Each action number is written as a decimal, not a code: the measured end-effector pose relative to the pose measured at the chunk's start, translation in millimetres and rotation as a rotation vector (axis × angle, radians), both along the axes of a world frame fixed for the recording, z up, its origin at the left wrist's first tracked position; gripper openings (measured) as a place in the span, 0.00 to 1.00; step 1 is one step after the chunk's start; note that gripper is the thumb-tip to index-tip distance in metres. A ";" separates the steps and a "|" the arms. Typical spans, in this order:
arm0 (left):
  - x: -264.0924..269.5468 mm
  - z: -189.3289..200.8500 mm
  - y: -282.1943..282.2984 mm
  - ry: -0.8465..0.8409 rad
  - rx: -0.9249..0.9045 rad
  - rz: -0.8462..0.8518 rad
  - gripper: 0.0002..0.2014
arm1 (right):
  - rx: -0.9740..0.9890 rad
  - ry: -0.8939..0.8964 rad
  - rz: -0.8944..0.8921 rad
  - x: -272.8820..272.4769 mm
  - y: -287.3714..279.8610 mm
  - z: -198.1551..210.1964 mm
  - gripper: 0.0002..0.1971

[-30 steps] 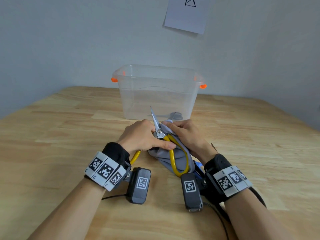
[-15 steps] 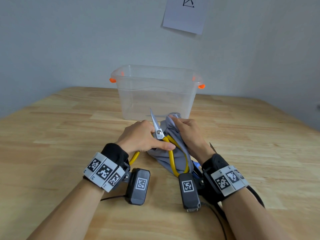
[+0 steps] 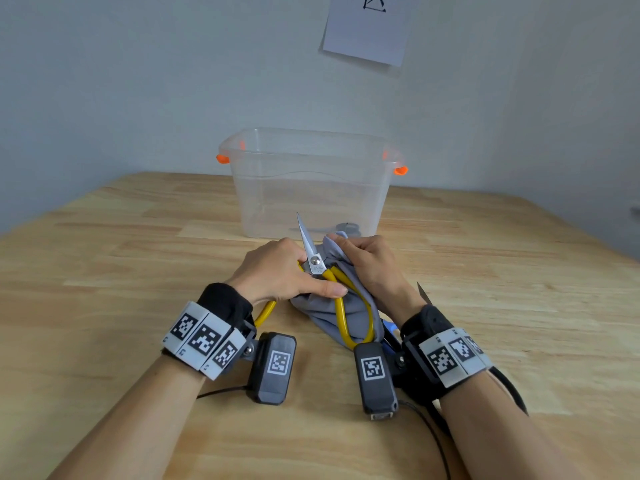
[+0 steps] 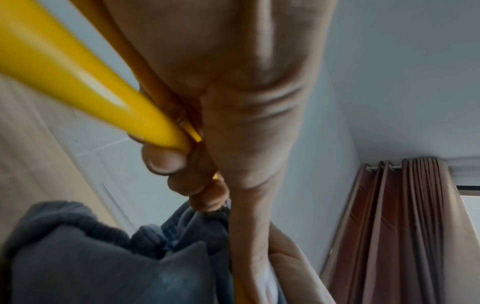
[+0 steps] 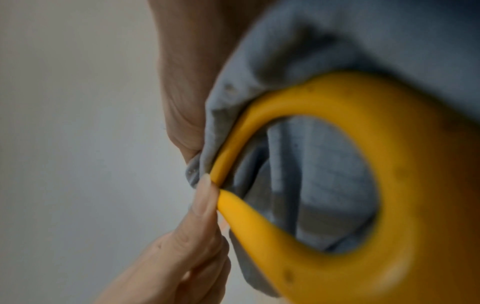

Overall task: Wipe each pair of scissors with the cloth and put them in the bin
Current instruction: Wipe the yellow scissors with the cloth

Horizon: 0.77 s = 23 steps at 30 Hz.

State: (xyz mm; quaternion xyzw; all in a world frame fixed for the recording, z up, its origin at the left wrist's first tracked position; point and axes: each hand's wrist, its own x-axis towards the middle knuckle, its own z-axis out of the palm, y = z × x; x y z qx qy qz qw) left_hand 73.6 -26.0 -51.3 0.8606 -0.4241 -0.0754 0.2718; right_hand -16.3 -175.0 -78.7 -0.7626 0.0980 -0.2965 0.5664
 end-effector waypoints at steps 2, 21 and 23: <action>-1.0 0.0 -0.3 -0.006 0.003 -0.002 0.42 | 0.009 -0.030 -0.024 0.9 -0.8 0.1 0.28; -3.7 0.8 -0.2 -0.028 0.038 -0.022 0.37 | 0.211 -0.130 -0.085 2.9 -7.9 -6.0 0.22; -3.6 0.7 -0.1 -0.027 0.038 -0.027 0.38 | 0.244 -0.163 -0.062 2.7 -7.6 -6.7 0.24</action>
